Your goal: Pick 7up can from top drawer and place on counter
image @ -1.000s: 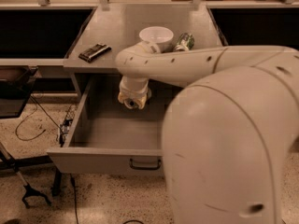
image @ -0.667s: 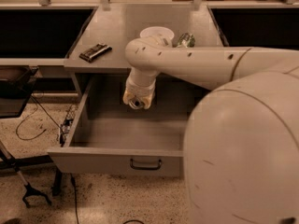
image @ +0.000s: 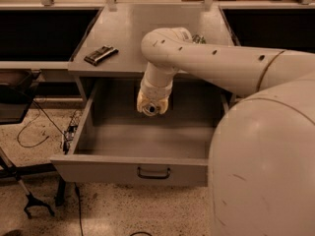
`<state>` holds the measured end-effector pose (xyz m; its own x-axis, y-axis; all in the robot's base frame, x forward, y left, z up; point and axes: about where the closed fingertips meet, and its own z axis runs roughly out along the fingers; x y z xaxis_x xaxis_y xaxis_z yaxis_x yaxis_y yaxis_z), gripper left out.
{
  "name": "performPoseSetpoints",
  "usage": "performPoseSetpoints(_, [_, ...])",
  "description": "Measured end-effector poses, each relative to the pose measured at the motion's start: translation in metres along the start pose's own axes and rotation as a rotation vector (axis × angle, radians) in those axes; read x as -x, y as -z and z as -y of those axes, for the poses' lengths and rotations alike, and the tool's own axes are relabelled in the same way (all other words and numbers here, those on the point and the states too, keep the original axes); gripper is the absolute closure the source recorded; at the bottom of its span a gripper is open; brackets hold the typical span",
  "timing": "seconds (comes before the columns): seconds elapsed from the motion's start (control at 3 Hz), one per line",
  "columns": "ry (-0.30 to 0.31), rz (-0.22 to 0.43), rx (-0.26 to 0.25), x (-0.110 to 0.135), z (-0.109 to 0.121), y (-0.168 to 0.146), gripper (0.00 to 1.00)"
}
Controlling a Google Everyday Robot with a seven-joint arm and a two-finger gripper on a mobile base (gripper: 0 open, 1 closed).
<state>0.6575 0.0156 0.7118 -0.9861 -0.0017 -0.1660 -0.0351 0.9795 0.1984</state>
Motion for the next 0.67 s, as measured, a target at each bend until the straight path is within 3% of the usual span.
performPoseSetpoints(0.33, [0.000,0.000,0.000,0.000,0.000,0.000,1.00])
performPoseSetpoints(0.67, [0.050,0.020,0.056,-0.003,0.002,0.012,1.00])
